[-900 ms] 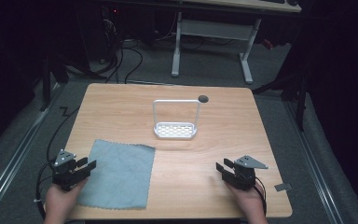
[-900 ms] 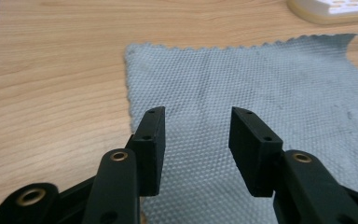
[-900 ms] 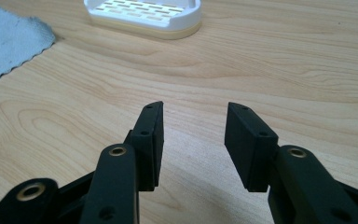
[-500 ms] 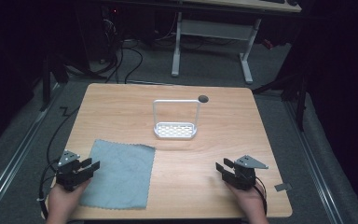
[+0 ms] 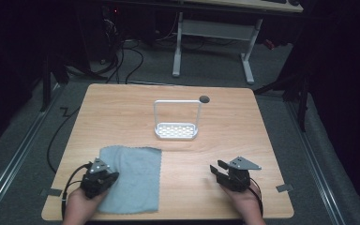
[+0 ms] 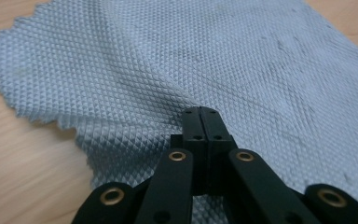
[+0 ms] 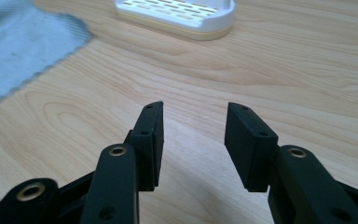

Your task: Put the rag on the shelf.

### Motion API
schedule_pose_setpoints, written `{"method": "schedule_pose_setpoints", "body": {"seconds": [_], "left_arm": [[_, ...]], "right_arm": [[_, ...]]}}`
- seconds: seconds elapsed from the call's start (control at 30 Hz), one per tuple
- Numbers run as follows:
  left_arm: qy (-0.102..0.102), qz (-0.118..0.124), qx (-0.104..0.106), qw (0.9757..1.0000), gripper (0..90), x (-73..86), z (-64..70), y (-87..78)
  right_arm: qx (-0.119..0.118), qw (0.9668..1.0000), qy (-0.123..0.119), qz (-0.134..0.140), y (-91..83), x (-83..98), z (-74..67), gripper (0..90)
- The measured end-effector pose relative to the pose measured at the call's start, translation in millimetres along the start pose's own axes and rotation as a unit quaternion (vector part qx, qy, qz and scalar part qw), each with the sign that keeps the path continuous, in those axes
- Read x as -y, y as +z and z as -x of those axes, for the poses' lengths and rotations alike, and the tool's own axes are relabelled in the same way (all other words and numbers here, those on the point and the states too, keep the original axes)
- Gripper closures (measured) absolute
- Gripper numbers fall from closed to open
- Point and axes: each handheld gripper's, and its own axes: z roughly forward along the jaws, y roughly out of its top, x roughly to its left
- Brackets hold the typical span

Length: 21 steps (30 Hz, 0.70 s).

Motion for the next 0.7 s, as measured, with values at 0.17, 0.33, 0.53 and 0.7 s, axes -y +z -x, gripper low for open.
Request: {"method": "schedule_pose_setpoints", "body": {"seconds": [0.17,0.33,0.53,0.7], "left_arm": [[0.028,-0.004,0.044,0.9986,90.0,-9.5,32.4,13.0],[0.026,0.024,0.018,0.9992,87.5,-9.8,24.6,-0.2],[0.002,0.007,-0.034,0.9994,88.0,8.9,-6.6,-13.9],[0.012,0.001,-0.014,0.9998,89.5,11.8,-1.5,-11.1]], "right_arm": [[-0.019,0.9996,-0.018,-0.003,4.7,-2.5,-14.8,61.1],[-0.055,0.9974,-0.047,-0.008,17.3,-7.9,-42.8,65.1],[-0.129,0.9844,-0.112,-0.041,38.9,-10.9,-97.6,76.8],[-0.131,0.9775,-0.144,-0.081,55.2,-5.6,-114.4,85.6]]}}
